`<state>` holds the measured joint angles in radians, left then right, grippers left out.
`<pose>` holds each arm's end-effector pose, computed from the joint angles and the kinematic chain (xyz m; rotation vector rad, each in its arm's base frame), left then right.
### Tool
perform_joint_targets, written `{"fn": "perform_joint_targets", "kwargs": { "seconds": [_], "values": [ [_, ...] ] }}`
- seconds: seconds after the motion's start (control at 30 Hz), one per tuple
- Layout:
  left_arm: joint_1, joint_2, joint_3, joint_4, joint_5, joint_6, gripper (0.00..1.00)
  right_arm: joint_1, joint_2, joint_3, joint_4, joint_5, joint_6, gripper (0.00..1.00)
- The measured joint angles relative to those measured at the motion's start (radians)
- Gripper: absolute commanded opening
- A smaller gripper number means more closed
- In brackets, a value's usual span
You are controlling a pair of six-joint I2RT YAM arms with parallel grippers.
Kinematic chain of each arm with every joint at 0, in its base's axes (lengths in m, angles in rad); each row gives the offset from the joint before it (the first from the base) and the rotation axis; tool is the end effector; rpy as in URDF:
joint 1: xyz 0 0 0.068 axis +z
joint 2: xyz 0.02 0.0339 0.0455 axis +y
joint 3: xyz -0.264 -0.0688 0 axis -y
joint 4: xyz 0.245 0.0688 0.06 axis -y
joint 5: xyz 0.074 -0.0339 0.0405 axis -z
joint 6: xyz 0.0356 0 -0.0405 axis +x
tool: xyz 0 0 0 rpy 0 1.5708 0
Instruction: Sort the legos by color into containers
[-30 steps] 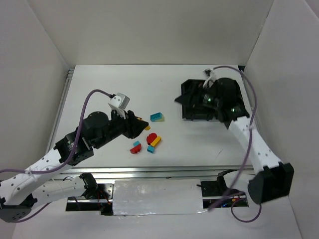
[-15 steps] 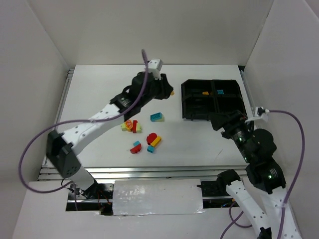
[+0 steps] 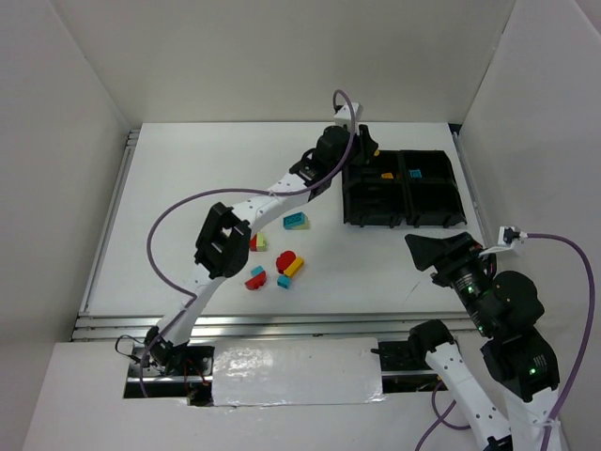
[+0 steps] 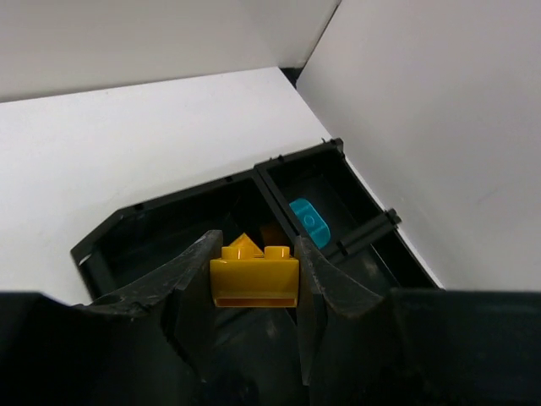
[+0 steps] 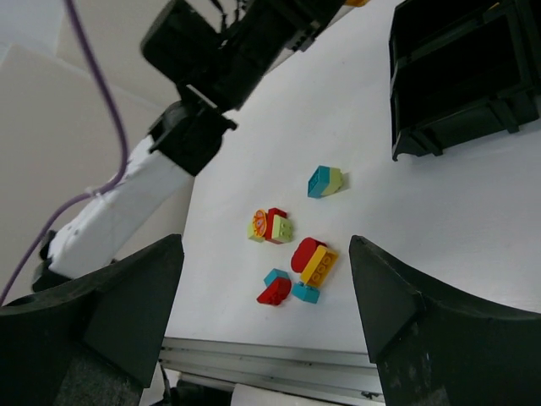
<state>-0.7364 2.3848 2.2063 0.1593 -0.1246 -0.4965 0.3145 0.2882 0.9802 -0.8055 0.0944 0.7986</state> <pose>0.4275 -0.3816 0.3082 0.0975 1.6547 -0.8541 0.0257 0.0048 0.3787 0.4882 1.6713 0.7504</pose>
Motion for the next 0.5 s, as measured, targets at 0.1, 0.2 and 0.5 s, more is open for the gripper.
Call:
{"fn": "perform_joint_targets", "kwargs": {
  "seconds": [0.1, 0.2, 0.5],
  "values": [
    [0.0, 0.09, 0.053, 0.074, 0.001, -0.005, 0.08, 0.0, -0.006, 0.004, -0.01, -0.027, -0.003, 0.87],
    [0.0, 0.153, 0.07, 0.144, -0.006, -0.008, 0.16, 0.0, -0.012, 0.012, -0.025, -0.045, -0.004, 0.87],
    [0.002, 0.288, 0.176, 0.211, -0.018, -0.031, 0.82, 0.0, -0.055, 0.03, -0.045, -0.077, -0.008, 0.87]
  ]
}}
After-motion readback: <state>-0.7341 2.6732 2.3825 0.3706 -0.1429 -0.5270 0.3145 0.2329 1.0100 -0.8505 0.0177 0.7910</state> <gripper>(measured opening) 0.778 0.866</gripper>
